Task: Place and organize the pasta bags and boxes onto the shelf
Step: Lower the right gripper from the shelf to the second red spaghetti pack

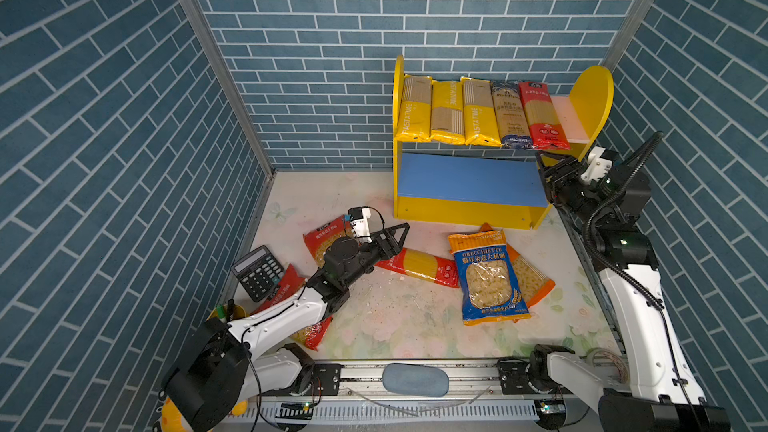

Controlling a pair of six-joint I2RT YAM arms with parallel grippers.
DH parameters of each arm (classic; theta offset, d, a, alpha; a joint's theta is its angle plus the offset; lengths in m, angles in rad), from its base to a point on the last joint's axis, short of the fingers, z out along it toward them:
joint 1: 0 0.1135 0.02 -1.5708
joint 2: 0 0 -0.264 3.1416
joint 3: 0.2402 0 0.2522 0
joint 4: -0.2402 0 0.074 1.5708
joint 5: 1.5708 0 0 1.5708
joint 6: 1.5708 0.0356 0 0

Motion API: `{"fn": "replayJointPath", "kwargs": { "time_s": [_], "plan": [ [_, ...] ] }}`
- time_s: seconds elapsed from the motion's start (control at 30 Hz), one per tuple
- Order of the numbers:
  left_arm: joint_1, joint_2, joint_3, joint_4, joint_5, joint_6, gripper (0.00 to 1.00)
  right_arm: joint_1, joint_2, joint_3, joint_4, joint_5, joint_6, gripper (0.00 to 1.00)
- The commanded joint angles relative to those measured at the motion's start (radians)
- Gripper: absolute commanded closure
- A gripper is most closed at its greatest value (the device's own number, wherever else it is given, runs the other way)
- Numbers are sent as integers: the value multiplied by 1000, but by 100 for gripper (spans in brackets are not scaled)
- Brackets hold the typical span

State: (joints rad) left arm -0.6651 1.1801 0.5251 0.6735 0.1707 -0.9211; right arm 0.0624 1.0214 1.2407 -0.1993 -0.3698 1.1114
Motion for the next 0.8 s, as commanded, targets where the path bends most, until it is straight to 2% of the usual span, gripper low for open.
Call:
{"fn": "replayJointPath", "kwargs": {
  "time_s": [0.0, 0.07, 0.17, 0.3, 0.37, 0.47, 0.6, 0.77],
  "plan": [
    [-49, -10, 30, -151, -48, 111, 23, 138, -38, -81, -61, 67, -165, 41],
    [-98, -14, 58, -270, -111, 186, 23, 287, -55, -155, -61, 161, -211, 43],
    [-172, 5, 92, -409, -188, 250, 24, 455, -41, -274, -26, 236, -230, 45],
    [-202, 42, 45, -486, -232, 157, 25, 602, 38, -372, -38, 303, -277, 46],
    [-203, 56, -3, -482, -246, 80, 25, 620, 110, -408, -21, 287, -297, 47],
    [-203, 85, -40, -451, -232, 13, 25, 619, 247, -404, -8, 199, -358, 47],
    [-212, 146, -18, -456, -215, 2, 25, 624, 444, -312, -26, 155, -450, 47],
    [-215, 208, -22, -417, -201, -15, 25, 621, 658, -134, -120, 194, -530, 47]
  ]
}}
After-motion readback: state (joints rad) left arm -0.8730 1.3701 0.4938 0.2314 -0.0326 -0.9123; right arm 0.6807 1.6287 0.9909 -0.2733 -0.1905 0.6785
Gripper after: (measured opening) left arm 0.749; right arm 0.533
